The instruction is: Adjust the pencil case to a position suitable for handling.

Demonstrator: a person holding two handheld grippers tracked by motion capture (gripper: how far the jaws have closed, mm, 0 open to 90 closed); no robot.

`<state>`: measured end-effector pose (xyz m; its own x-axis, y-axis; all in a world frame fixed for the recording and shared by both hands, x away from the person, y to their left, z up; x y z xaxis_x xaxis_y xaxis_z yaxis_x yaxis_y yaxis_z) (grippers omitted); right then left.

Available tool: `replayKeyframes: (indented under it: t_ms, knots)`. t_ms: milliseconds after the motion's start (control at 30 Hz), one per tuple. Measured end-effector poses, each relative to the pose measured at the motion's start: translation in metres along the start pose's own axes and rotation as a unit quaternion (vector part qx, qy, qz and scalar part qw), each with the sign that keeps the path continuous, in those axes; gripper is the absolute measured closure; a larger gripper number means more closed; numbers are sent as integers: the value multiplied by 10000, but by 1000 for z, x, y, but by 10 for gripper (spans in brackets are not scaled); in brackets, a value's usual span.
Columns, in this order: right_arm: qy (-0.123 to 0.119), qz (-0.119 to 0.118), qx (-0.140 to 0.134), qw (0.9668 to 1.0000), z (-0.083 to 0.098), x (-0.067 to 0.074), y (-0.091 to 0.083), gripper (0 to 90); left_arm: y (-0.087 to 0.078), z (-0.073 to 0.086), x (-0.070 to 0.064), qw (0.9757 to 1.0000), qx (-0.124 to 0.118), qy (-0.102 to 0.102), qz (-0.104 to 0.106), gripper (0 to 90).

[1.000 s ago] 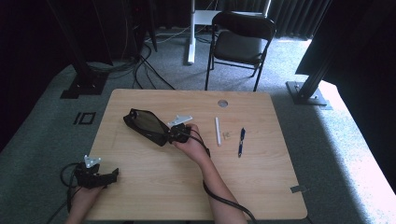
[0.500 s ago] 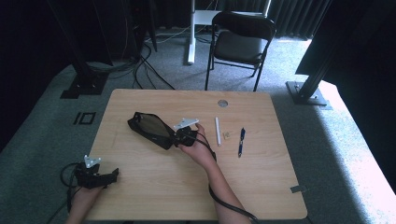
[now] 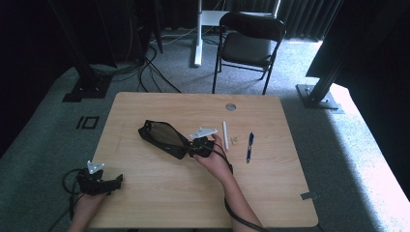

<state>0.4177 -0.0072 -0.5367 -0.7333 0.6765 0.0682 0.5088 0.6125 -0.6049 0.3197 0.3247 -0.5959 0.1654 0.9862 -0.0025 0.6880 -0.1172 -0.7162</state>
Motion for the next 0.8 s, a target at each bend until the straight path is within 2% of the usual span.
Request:
replayKeyframes:
  t_ms: [100,533,800]
  knots:
    - [44,30,1,10000,5,-1,-5,733,0,0,0,10000,-2,-2,0,5]
    - [-101,88,131,9998,26,0,-31,733,0,0,0,10000,-2,-3,0,5]
    - [-128,124,111,9998,39,0,-51,732,0,0,0,10000,-2,-3,-1,5]
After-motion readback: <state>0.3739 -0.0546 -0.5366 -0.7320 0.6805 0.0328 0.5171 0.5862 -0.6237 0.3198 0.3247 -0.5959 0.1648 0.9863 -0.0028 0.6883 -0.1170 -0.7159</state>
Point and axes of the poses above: each handheld gripper's, and its own axes: y roughly forward along the jaws, z roughly out of its underside, x roughly to its left, the point moved 6 cm from there along y, roughly forward along the jaws, and after that the axes turned 1 degree about z, right-handed, at the moved point
